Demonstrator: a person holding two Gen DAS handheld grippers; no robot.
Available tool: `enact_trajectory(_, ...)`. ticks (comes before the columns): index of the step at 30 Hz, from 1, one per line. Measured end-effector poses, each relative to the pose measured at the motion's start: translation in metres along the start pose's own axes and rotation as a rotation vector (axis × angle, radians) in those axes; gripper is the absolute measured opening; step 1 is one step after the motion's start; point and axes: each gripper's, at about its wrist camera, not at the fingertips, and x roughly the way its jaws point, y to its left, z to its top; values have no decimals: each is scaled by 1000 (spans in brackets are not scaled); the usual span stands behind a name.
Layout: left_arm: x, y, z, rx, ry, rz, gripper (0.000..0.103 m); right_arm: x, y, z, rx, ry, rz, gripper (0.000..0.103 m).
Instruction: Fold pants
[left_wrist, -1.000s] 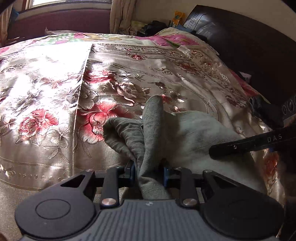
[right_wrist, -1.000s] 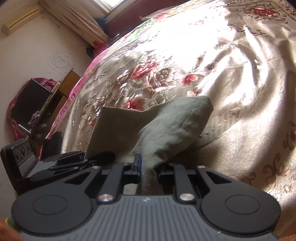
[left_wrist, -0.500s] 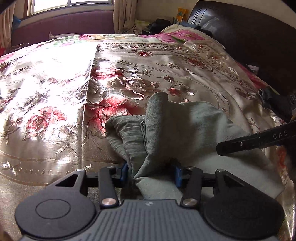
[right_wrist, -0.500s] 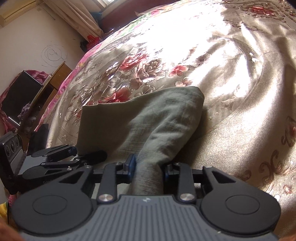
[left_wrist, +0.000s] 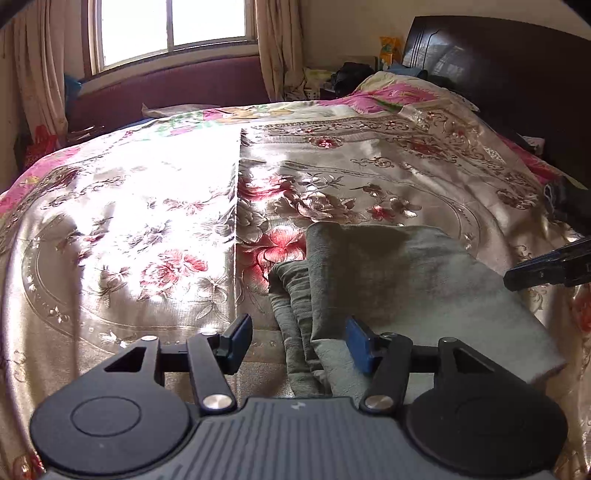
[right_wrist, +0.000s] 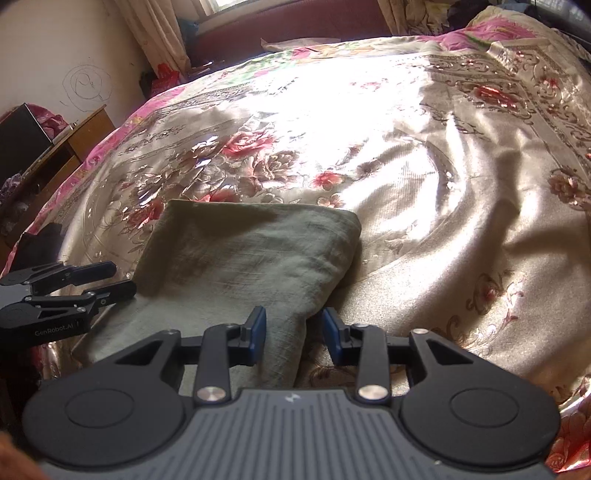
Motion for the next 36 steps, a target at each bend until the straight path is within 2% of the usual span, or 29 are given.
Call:
enact_trajectory(4,-25,-2,3,-55,-63,23,84,-25,14,-5,-16,-29,-28,39)
enact_trajectory(8,-47,-11,4,-86,-147,29,103,-41,33,-14,-46,-56,-46,39)
enact_trajectory(14,-63,-31,-1,-70,-209,43,103,-51,53,-26,-52,-64,-38,39)
enact_trajectory(20,-62,-43,-10,-52,-167,59,103,-55,59,-35,-42,-61,-33,39)
enact_trajectory(26,-55,-61,-23,9,-91,92,103,-57,56,-46,-5,-53,-31,40)
enact_trajectory(31,-49,-67,-33,-23,-26,41,103,-53,53,-60,14,-33,-46,40)
enact_trajectory(36,-44,-67,-38,-46,5,32,103,-45,52,-77,23,-3,-73,40)
